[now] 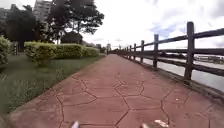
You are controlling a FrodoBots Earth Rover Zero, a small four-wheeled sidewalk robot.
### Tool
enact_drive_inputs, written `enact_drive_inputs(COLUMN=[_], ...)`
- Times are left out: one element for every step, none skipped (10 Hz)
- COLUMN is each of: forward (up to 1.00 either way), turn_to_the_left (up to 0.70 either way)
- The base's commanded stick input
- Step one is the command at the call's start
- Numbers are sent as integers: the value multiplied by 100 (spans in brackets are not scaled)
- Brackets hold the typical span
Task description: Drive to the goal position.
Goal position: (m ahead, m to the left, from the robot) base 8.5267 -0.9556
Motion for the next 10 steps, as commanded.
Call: enact_drive_inputs(forward=[70, 70, 70, 70, 70, 70, 70, 70, 70, 70], turn_to_the_left=[0, 0, 0, 0, 0, 0, 0, 0, 0, -7])
